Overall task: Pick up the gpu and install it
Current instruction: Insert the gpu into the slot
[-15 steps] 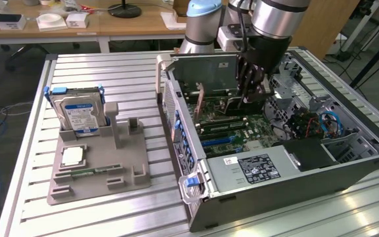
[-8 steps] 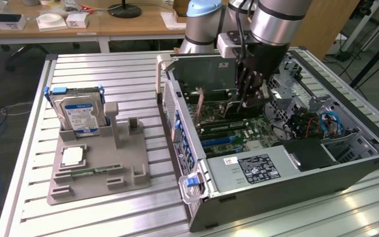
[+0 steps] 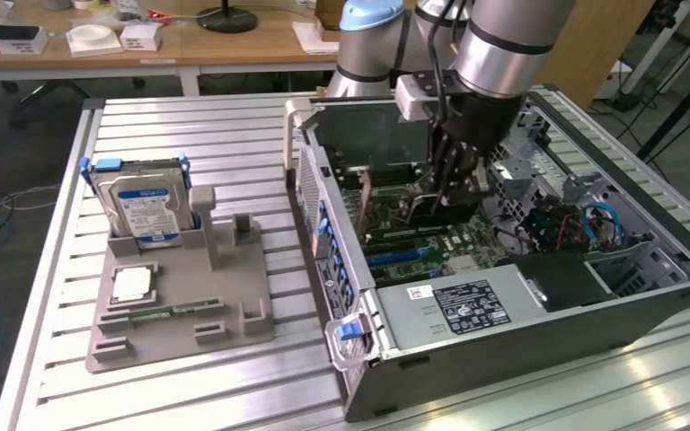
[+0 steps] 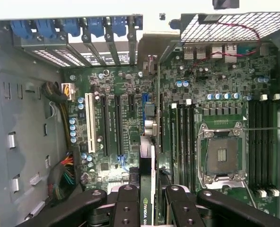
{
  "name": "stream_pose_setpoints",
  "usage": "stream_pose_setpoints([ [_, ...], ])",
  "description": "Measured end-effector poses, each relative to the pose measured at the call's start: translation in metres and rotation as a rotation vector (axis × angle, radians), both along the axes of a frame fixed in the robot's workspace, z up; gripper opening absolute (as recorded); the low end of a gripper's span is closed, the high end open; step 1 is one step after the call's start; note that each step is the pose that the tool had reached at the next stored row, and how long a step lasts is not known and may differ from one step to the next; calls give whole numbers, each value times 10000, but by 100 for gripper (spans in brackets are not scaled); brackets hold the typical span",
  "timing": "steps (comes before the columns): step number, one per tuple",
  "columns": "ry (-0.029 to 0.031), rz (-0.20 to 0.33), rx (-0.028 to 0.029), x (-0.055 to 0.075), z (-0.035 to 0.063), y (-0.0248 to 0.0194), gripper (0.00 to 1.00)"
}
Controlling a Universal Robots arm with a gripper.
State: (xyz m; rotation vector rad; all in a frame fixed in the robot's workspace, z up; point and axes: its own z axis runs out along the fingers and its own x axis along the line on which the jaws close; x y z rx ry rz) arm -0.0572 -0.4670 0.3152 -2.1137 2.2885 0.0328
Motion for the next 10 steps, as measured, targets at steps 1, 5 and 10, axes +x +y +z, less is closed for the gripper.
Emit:
stream_pose_setpoints([
  [1, 0, 0, -1, 0, -12, -3, 26],
  [5, 0, 1, -1, 1, -22, -11, 26],
  [10, -4, 1, 1, 1, -60, -11, 26],
])
